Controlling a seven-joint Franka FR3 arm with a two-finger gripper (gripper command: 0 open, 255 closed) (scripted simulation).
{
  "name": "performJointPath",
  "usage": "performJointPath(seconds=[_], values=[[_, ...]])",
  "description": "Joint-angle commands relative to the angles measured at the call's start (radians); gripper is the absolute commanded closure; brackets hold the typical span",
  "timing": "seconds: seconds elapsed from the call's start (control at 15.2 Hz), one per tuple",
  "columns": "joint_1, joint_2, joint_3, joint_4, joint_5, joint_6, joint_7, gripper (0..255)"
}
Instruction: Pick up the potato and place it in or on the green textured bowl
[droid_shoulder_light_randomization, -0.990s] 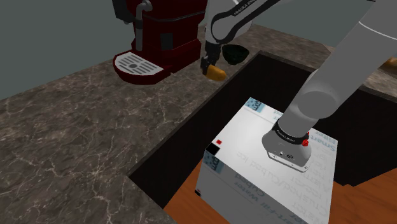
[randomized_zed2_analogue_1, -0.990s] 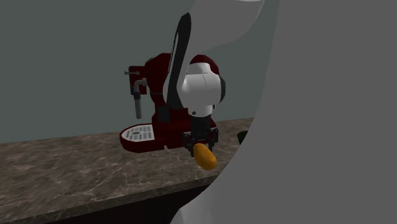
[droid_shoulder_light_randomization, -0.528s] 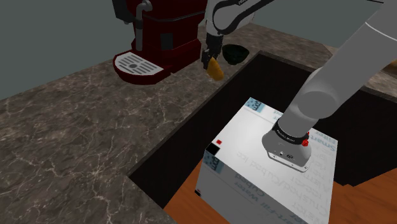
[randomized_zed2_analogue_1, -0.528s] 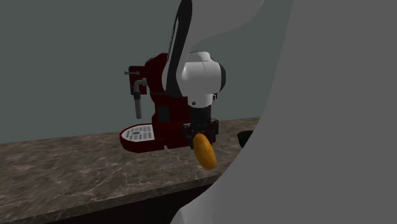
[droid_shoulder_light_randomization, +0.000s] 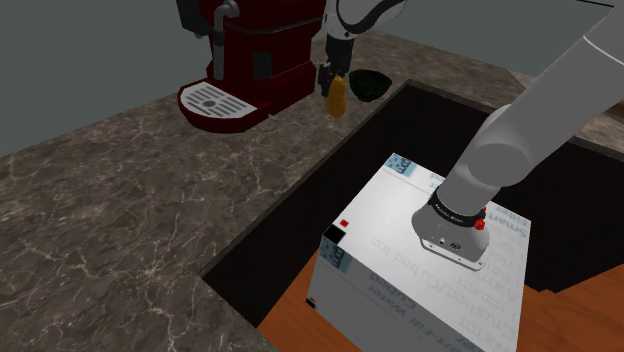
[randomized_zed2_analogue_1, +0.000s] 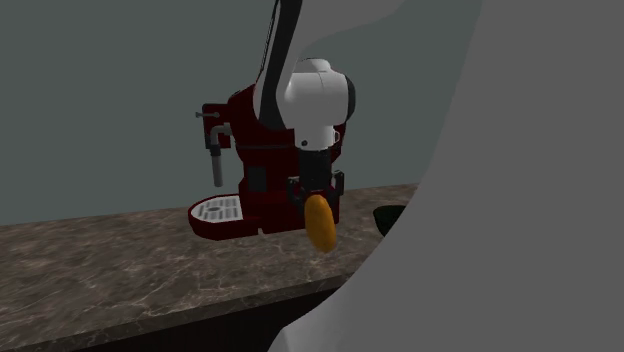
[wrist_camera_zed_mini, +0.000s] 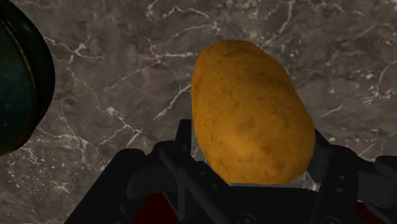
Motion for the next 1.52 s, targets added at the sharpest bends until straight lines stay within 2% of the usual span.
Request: performJointPath(seconds=[0.0, 1.06, 1.45], values=[[0.000, -0.013, 0.000, 0.017, 0.001, -0.031, -0.002, 255], [0.002, -0.076, 0.004, 0.168, 0.006, -0.244, -0.011, 255], [-0.056, -0.039, -0.095, 0.211, -0.010, -0.242, -0.160, 255]])
